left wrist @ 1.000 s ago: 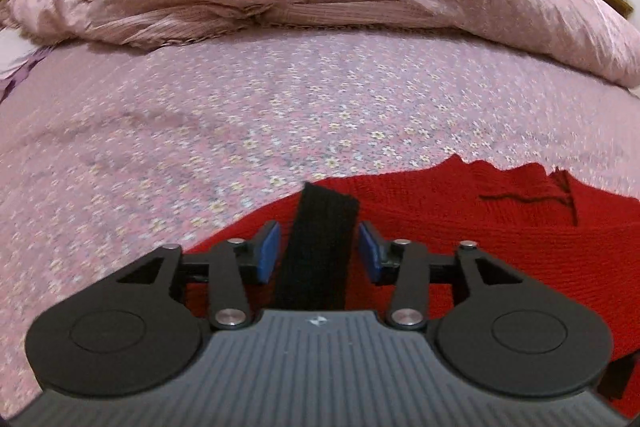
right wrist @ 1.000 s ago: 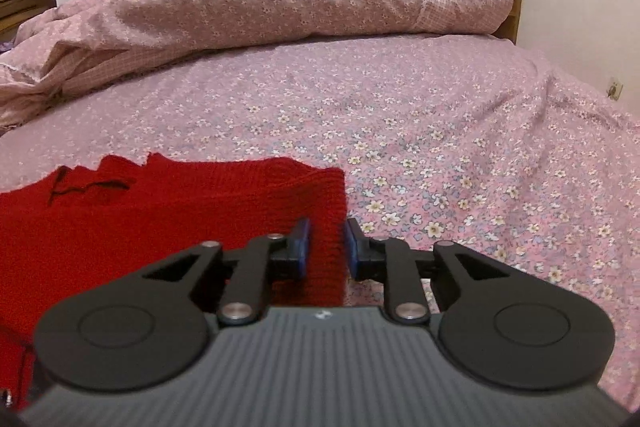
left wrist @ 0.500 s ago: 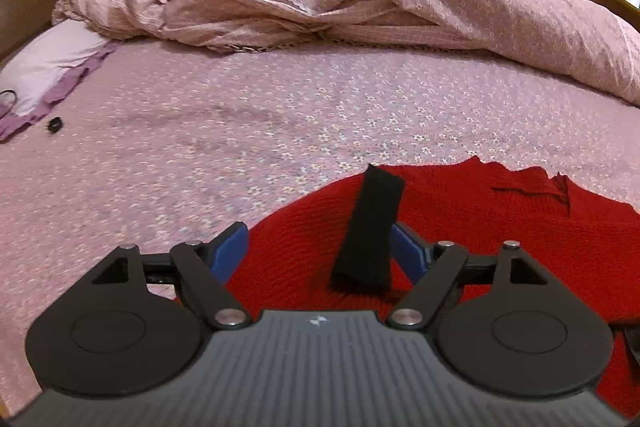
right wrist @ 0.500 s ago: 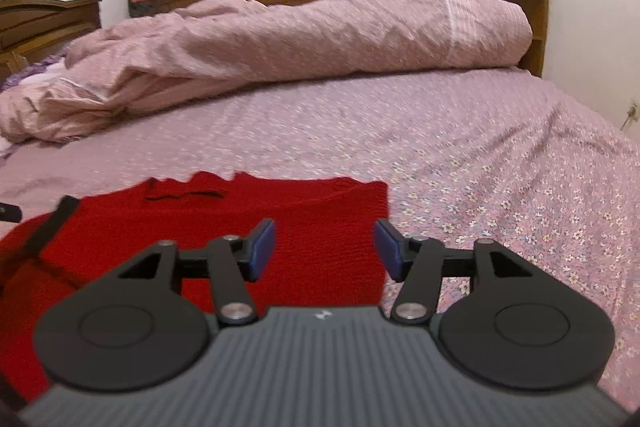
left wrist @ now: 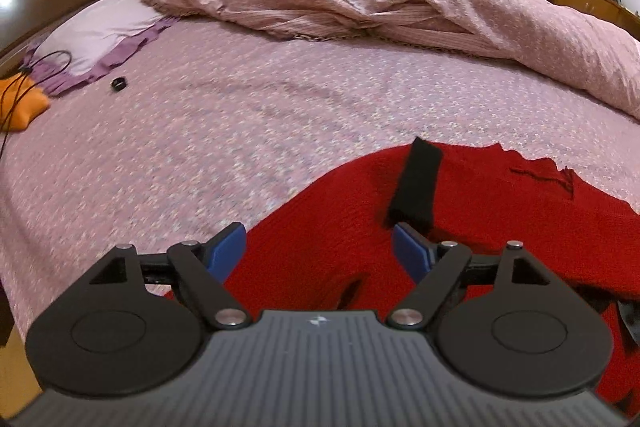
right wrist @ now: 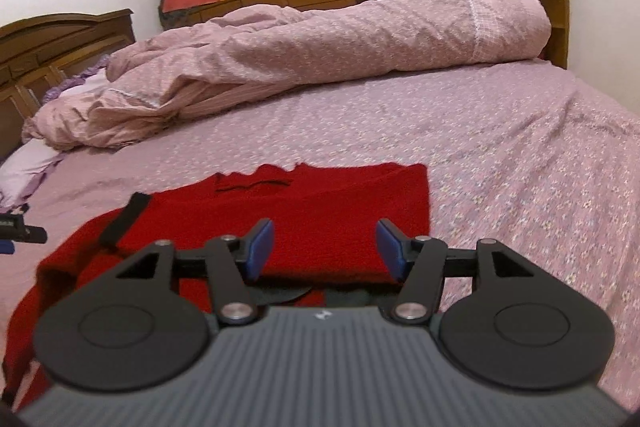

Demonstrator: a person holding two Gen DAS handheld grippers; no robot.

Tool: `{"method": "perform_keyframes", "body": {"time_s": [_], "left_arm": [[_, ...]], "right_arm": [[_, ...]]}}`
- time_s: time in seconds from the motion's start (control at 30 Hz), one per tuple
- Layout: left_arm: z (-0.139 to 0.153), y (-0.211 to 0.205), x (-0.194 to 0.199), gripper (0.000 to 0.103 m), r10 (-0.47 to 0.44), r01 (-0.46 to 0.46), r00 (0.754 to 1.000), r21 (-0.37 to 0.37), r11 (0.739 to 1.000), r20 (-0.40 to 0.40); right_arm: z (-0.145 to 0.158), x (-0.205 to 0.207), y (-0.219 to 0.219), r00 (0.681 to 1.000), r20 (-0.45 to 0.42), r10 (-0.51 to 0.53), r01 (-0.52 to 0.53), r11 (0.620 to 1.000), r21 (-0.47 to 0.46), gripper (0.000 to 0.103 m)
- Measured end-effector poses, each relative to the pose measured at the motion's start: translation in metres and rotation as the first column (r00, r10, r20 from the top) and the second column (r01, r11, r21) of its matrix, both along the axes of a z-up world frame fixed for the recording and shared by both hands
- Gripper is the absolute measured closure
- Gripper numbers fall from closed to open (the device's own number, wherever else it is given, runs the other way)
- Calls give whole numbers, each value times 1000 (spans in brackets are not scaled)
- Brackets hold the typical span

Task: Fold small clothes
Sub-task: 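Move the left gripper to the other red sleeve and grasp it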

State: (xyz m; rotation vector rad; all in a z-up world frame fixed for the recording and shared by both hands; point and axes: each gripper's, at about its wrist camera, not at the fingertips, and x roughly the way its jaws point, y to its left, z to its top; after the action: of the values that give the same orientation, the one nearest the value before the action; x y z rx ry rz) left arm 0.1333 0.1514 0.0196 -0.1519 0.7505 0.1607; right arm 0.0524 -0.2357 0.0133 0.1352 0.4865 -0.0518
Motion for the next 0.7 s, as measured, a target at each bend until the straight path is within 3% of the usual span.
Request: {"method": "perform_keyframes", "body": {"time_s": [0.4, 0.7], "left_arm": [[-14, 27, -55, 19, 42, -42, 999, -6, 999, -26], [-44, 67, -101, 19, 144, -147, 985, -26, 989, -92]], "right_arm": [[-6, -28, 17, 999, -15, 41, -41, 999, 15, 44], [-18, -40, 24, 998, -42, 53, -52, 999, 16, 44]]}}
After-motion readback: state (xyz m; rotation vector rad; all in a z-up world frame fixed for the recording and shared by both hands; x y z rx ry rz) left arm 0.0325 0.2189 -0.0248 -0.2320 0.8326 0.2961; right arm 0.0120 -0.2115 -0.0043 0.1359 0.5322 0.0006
